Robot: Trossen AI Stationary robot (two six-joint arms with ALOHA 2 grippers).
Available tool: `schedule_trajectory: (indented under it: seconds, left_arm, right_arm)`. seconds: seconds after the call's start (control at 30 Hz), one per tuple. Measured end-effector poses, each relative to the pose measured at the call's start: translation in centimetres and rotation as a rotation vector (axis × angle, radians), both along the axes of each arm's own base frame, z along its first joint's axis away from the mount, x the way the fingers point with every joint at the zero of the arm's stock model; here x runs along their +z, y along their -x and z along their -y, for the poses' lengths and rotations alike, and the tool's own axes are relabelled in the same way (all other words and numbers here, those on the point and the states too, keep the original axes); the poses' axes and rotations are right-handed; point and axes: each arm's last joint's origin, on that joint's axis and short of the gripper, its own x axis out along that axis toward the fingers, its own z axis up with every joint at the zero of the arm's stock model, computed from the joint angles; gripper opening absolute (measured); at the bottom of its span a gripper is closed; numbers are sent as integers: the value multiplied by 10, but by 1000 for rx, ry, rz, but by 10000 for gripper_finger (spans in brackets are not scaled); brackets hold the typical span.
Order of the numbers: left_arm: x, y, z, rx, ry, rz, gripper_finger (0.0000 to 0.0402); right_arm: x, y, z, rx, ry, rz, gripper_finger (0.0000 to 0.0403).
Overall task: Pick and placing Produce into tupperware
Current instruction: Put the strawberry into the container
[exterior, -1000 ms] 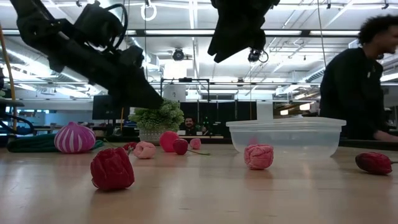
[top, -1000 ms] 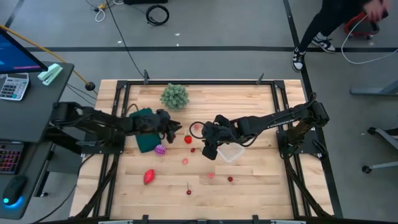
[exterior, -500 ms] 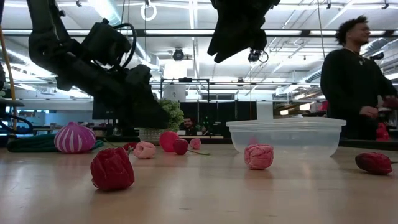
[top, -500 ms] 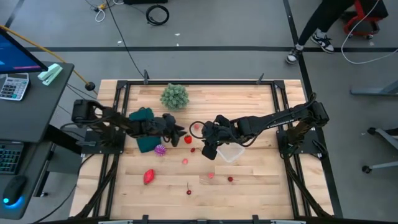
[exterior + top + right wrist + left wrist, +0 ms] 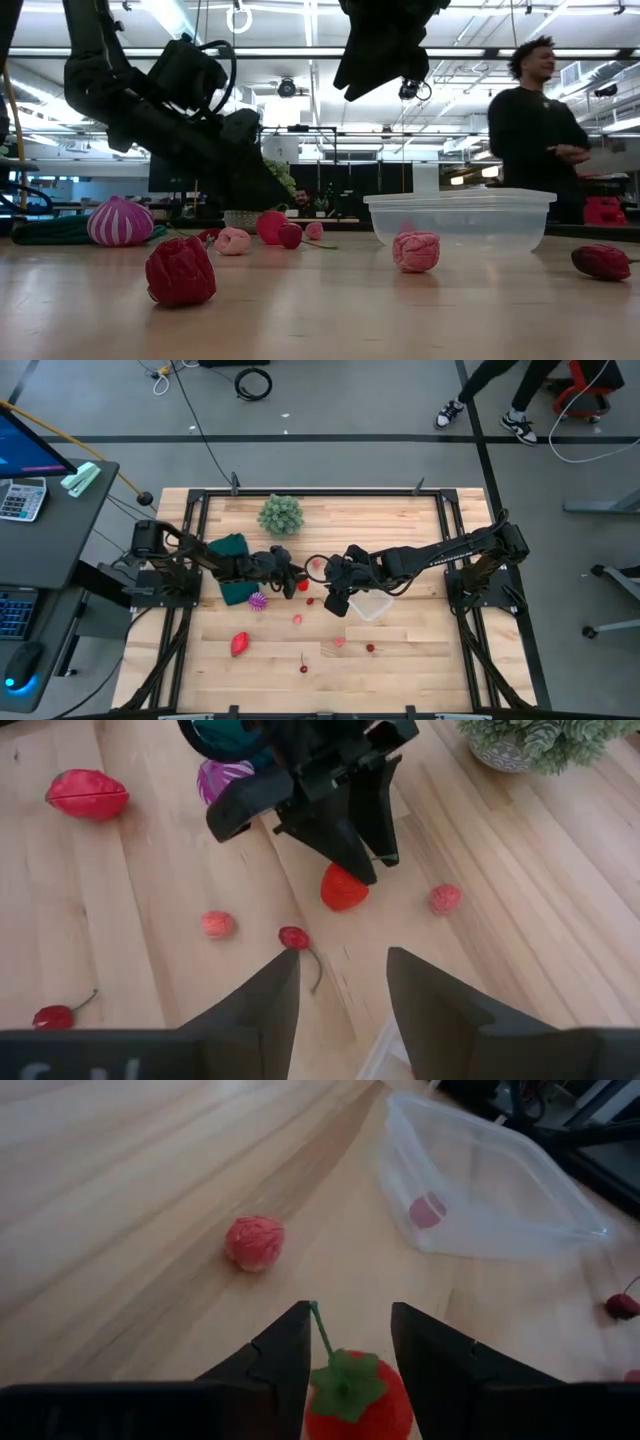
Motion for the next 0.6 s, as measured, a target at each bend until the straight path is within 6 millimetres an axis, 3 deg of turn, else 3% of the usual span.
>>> schedule_trajectory:
  seconds: [0.4,0.6]
  left_arm:
    - [-3,0,-2,0,-18,-27,115]
    - [-3,0,-2,-5,-27,-29,80]
  right_arm:
    - [0,1,-5,9,-2,1,160]
    - [0,1,-9,12,9,3,160]
